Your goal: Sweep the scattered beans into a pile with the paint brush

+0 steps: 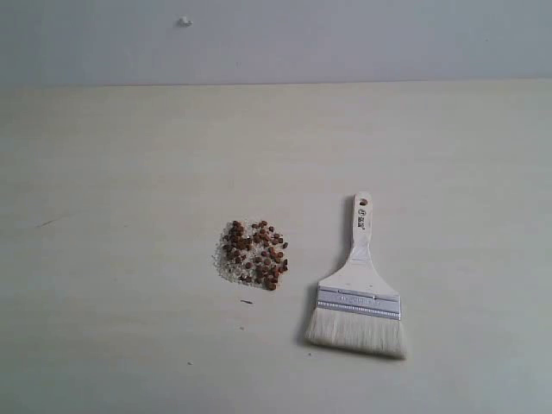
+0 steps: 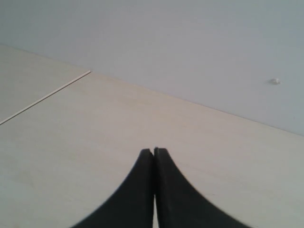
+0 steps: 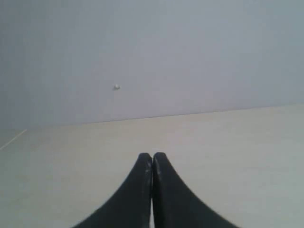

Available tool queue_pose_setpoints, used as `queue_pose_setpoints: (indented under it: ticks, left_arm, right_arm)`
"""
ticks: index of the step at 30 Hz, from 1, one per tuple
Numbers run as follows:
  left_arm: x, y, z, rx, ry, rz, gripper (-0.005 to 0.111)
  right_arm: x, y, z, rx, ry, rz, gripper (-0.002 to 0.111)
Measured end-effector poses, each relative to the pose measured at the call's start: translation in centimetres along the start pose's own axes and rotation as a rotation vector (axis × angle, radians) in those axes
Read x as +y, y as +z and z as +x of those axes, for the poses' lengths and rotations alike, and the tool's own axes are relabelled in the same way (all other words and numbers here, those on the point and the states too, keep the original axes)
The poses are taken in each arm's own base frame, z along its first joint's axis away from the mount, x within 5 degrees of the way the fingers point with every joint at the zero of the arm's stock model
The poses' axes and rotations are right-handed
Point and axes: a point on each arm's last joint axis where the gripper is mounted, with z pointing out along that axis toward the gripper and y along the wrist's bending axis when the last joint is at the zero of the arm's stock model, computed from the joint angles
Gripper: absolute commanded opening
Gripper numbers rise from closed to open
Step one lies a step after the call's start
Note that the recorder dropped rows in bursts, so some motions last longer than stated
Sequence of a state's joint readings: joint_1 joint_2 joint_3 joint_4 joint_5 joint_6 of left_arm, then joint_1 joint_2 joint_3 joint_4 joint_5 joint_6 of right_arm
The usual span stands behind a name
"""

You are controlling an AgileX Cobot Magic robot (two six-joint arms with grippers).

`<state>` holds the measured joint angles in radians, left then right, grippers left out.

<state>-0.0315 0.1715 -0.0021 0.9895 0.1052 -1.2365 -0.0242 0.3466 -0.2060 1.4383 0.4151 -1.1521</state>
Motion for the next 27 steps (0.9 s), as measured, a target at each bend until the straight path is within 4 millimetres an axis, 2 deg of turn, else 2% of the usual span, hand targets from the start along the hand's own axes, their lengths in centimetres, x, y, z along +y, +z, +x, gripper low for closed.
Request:
queue_pose_setpoints:
  ticks: [6, 11, 13, 19, 27]
  left_arm:
    - [0.0, 0.0, 0.0, 0.000, 0.000, 0.000, 0.000]
    - [0.0, 0.0, 0.0, 0.000, 0.000, 0.000, 0.000]
    - [0.0, 0.0, 0.0, 0.000, 0.000, 0.000, 0.000]
    - [0.0, 0.0, 0.0, 0.000, 0.000, 0.000, 0.000]
    - [0.0, 0.0, 0.0, 0.000, 0.000, 0.000, 0.000]
  right_arm:
    - [0.1, -0.2, -0.1, -0.015, -0.010, -0.004, 0.000]
    - [0.3, -1.5, -0.5, -0.107, -0.137, 0.028, 0.000]
    - [0.1, -2.2, 0.2, -0.135, -0.218, 0.066, 0.000]
    - [-1.5, -2.5, 3.1, -0.149, -0.231, 0.160, 0.000]
    - [-1.7, -2.4, 3.5, -0.142, -0.228, 0.163, 0.000]
